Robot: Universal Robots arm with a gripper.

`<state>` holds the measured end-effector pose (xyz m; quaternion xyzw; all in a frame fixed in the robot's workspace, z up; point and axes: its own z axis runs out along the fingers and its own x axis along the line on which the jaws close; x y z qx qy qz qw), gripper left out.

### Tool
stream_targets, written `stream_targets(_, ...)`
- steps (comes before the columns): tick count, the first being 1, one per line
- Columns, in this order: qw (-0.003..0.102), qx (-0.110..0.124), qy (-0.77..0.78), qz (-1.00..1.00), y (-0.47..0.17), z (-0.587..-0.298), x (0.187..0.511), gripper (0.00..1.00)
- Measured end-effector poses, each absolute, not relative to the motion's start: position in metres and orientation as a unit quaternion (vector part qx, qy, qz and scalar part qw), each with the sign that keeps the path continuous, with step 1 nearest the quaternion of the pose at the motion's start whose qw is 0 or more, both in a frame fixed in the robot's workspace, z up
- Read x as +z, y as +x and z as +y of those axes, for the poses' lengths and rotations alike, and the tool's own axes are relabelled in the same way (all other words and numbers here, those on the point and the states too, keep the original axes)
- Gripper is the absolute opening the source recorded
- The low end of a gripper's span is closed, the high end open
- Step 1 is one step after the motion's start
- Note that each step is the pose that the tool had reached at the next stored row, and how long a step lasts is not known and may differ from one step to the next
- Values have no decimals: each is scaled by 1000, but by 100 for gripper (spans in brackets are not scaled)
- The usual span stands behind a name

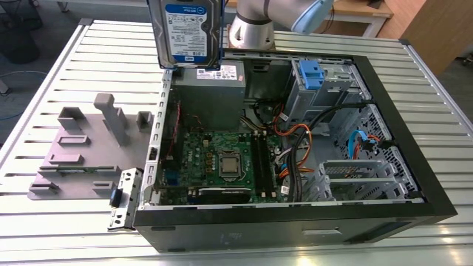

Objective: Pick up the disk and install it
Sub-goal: 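Pick up the disk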

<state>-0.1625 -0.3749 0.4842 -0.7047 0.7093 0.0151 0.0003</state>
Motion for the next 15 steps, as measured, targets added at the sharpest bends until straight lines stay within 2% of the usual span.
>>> stream_targets(15, 0, 15, -705, 709, -145, -375, 484, 35)
